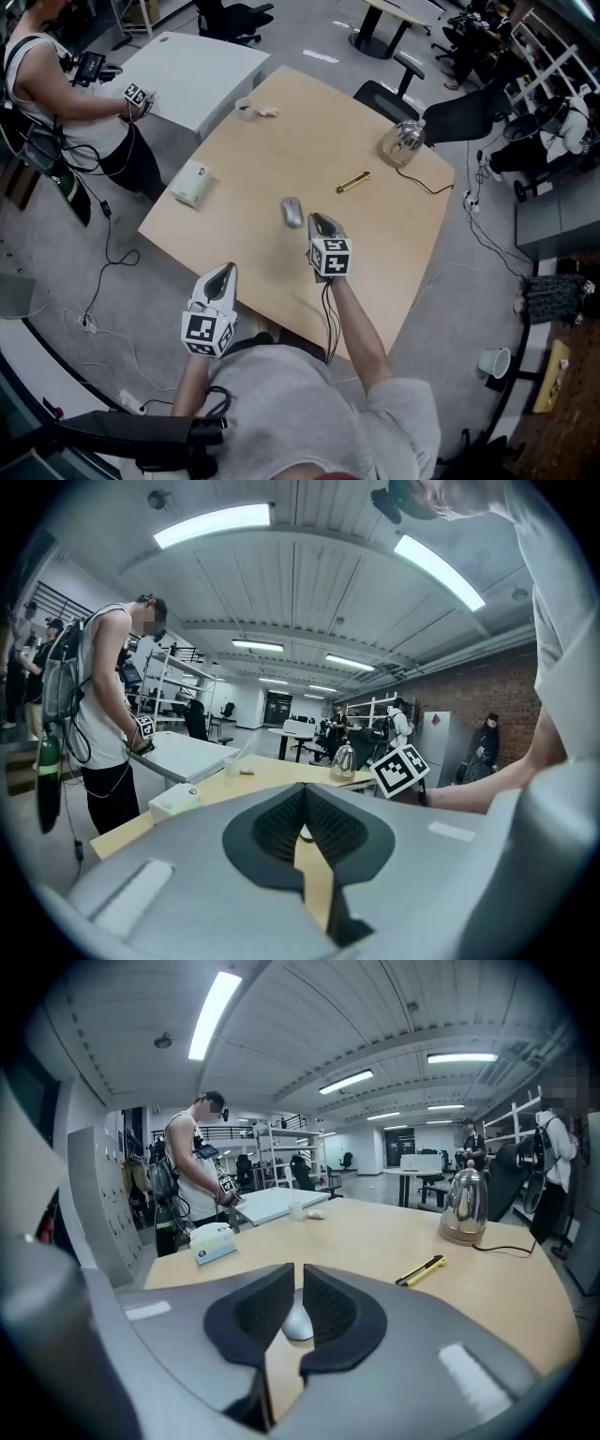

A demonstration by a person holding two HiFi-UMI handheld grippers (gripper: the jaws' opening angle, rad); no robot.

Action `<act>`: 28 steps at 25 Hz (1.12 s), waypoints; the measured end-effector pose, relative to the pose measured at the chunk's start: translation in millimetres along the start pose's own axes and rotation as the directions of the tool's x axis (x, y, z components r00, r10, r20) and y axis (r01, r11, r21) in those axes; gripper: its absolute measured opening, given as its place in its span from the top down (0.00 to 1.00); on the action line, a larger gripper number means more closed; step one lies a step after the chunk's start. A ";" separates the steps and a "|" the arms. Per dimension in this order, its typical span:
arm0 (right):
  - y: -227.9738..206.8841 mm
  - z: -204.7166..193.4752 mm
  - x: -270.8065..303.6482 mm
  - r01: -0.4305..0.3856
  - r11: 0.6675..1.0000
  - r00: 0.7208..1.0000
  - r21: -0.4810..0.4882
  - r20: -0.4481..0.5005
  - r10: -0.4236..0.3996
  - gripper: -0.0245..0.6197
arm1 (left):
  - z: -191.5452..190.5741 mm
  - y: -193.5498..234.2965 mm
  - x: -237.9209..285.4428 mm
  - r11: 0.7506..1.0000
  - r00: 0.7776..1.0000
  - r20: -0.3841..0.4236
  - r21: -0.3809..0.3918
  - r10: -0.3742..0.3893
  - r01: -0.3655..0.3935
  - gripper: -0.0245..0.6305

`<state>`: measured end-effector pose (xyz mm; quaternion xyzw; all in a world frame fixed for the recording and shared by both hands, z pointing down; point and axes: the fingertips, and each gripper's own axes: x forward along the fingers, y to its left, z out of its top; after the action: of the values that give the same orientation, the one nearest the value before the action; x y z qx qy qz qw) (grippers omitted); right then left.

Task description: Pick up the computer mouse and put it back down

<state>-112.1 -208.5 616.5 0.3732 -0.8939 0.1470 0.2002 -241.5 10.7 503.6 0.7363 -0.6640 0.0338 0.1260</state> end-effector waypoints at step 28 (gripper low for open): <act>-17.4 24.1 -152.4 0.108 0.992 0.965 0.072 0.232 -0.122 0.95 | 4.3 -53.5 45.9 0.982 0.983 -0.002 0.038 -0.185 0.185 0.93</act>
<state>-7.6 -137.5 526.1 0.4450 -0.8835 0.1158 0.0897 -183.8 -30.1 501.9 0.7970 -0.5922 0.0337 0.1140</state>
